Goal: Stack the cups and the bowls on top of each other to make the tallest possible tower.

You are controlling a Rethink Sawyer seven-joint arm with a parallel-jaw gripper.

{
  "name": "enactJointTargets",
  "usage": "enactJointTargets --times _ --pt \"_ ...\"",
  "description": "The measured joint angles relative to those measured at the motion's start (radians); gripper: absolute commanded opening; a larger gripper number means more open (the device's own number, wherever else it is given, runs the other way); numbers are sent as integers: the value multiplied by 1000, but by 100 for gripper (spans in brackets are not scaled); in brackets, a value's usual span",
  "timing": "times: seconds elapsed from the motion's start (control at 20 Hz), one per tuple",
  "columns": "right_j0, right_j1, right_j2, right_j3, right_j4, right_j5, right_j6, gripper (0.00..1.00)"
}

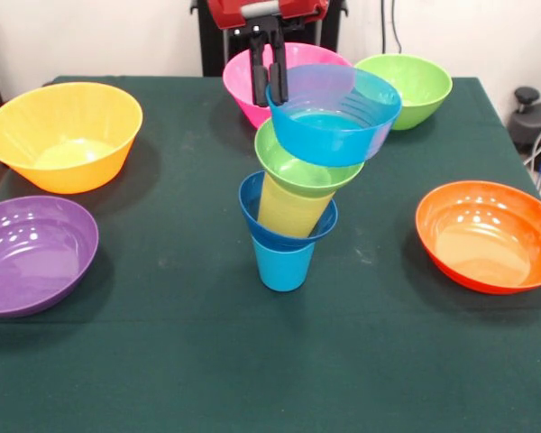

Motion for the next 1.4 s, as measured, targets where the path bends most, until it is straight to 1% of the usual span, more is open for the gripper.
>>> enactJointTargets --times 0.35,0.55,0.95,1.15,1.4 --pt "19 21 -30 0 0 -13 0 0" --pt "18 51 -48 0 -20 -43 0 0" --pt "10 87 -53 0 -52 -85 0 0" --pt "1 102 -53 0 -63 -88 0 0" --pt "-2 103 -53 0 -64 -88 0 0"
